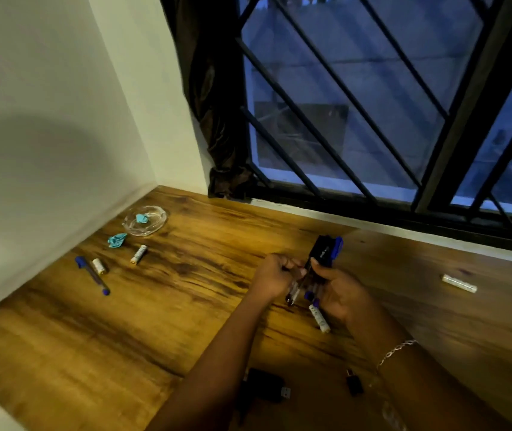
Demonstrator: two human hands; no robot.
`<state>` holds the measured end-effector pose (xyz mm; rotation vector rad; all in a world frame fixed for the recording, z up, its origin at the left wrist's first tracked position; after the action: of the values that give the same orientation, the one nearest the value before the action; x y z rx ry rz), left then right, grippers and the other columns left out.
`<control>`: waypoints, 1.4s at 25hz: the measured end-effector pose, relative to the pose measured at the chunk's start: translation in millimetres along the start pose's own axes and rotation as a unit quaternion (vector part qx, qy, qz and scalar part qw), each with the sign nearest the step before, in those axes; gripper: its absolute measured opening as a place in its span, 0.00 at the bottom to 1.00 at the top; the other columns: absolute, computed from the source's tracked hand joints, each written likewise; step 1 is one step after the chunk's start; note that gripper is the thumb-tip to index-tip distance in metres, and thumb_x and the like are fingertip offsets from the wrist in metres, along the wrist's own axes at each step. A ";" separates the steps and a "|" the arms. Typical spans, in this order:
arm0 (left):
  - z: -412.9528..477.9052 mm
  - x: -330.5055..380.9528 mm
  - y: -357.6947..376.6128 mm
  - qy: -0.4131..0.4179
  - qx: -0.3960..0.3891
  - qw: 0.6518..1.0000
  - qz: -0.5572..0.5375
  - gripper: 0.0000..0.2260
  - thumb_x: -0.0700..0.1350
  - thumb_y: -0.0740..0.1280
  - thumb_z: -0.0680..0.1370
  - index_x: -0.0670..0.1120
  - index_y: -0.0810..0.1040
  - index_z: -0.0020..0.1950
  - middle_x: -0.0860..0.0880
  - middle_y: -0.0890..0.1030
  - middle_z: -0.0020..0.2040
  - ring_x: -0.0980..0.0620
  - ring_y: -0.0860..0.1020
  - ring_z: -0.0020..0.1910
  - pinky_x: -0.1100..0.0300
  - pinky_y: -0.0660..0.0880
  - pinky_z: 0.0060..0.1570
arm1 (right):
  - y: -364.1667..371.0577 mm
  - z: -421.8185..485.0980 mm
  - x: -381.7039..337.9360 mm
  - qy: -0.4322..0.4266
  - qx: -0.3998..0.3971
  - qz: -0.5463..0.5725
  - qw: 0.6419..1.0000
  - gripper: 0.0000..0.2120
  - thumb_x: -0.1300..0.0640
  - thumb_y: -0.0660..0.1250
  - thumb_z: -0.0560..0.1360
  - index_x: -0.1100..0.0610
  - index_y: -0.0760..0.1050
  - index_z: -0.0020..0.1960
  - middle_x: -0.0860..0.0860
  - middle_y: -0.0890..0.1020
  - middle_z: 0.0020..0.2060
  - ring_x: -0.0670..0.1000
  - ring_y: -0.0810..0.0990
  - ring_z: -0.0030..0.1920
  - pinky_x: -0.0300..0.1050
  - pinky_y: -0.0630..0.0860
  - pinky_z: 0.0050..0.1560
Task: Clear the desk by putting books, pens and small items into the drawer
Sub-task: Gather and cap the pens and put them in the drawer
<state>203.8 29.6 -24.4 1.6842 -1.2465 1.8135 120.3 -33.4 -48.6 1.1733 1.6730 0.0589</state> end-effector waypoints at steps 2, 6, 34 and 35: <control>-6.4 -6.5 -12.7 -0.024 -0.041 0.998 0.043 0.10 0.43 0.71 0.73 0.40 0.78 0.33 0.56 0.79 0.25 0.67 0.73 0.25 0.70 0.71 0.30 | 5.0 6.3 9.9 0.007 0.004 0.010 1.000 0.09 0.67 0.55 0.79 0.61 0.71 0.43 0.52 0.82 0.23 0.49 0.81 0.23 0.42 0.77 0.20; -15.3 -40.3 -147.9 -0.099 0.217 0.951 0.195 0.09 0.44 0.64 0.78 0.39 0.78 0.43 0.38 0.83 0.45 0.51 0.82 0.42 0.52 0.76 0.44 | 10.1 7.5 30.5 0.059 -0.012 0.038 0.997 0.06 0.70 0.60 0.75 0.62 0.70 0.41 0.55 0.82 0.24 0.53 0.82 0.24 0.48 0.78 0.22; -74.0 -1.6 -26.8 -0.034 0.090 0.989 0.110 0.07 0.40 0.65 0.77 0.40 0.76 0.39 0.43 0.78 0.34 0.50 0.75 0.26 0.55 0.76 0.31 | 19.8 -15.3 17.7 0.023 -0.056 0.001 0.998 0.05 0.61 0.63 0.74 0.63 0.74 0.48 0.56 0.84 0.32 0.52 0.84 0.32 0.46 0.81 0.31; -74.1 0.9 -15.8 -0.029 0.073 0.989 0.127 0.08 0.41 0.65 0.77 0.37 0.78 0.42 0.41 0.78 0.37 0.49 0.75 0.29 0.52 0.77 0.36 | 16.7 -17.7 16.9 0.021 -0.051 0.000 0.998 0.04 0.62 0.63 0.75 0.63 0.74 0.47 0.55 0.84 0.31 0.52 0.84 0.32 0.46 0.81 0.31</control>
<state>170.9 96.3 -10.3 1.7320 -1.4426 2.0608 118.4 -4.3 -43.3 1.1022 1.6854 0.1687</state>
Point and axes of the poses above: each hand's wrist, its own z-axis towards the middle knuckle, its own y-axis out of the palm, x = y × z, the point moved 7 cm from there along z, towards the middle knuckle
